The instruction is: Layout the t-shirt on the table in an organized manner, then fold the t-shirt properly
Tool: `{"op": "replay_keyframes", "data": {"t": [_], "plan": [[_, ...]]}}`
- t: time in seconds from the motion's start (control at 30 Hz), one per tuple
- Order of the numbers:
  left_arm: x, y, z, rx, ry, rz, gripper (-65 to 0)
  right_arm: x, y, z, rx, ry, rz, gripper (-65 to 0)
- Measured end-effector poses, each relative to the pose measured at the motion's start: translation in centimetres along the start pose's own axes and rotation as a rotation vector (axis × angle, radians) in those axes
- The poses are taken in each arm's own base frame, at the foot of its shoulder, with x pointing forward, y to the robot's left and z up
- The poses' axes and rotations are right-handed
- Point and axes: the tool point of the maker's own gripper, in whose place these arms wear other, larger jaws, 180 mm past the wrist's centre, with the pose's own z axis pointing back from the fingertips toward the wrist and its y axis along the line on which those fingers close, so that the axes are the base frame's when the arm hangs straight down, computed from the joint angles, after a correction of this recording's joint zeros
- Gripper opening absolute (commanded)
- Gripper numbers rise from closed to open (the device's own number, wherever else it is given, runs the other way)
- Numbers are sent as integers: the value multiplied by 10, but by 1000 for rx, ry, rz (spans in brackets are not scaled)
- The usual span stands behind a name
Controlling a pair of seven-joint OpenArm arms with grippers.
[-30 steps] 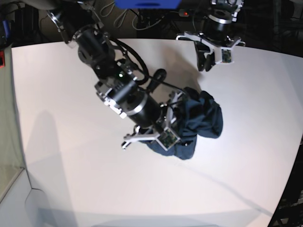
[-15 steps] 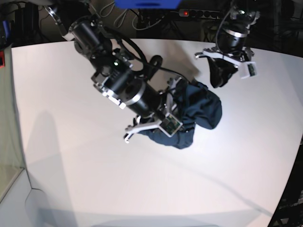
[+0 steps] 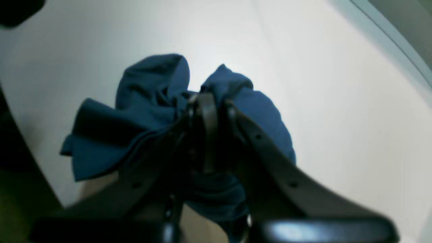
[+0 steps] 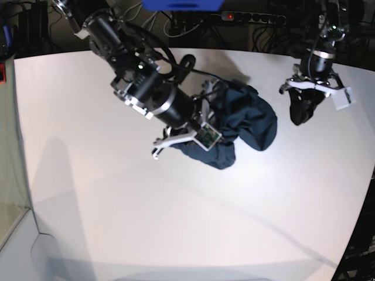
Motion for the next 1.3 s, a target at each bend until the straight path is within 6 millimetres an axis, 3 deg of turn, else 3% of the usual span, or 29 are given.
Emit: {"op": "replay_keyframes", "data": {"t": [0.2, 0.4, 0.53, 0.7, 0.83, 0.97, 1.2, 1.3], "plan": [[-14, -16, -13, -45, 110, 18, -326, -2, 13, 6, 26, -3, -10, -650], [-29, -48, -25, -130, 152, 2, -326, -3, 20, 6, 42, -2, -9, -650], [-36, -62, -33, -144, 157, -155, -326, 0, 28, 6, 63, -7, -2, -650], [-63, -82, -32, -182, 206, -315, -327, 1, 33, 6, 75, -11, 4, -650], [-74, -94, -30, -203, 213, -406, -402, 2, 27, 5, 59, -7, 18, -650], [-88, -94, -30, -208, 243, -436, -446, 2, 27, 5, 58, -4, 21, -650], [-87, -93, -31, -205, 238, -445, -445, 3, 25, 5, 55, -6, 21, -650], [-88, -91, -32, -201, 242, -445, -408, 3, 25, 5, 54, -7, 21, -650]]}}
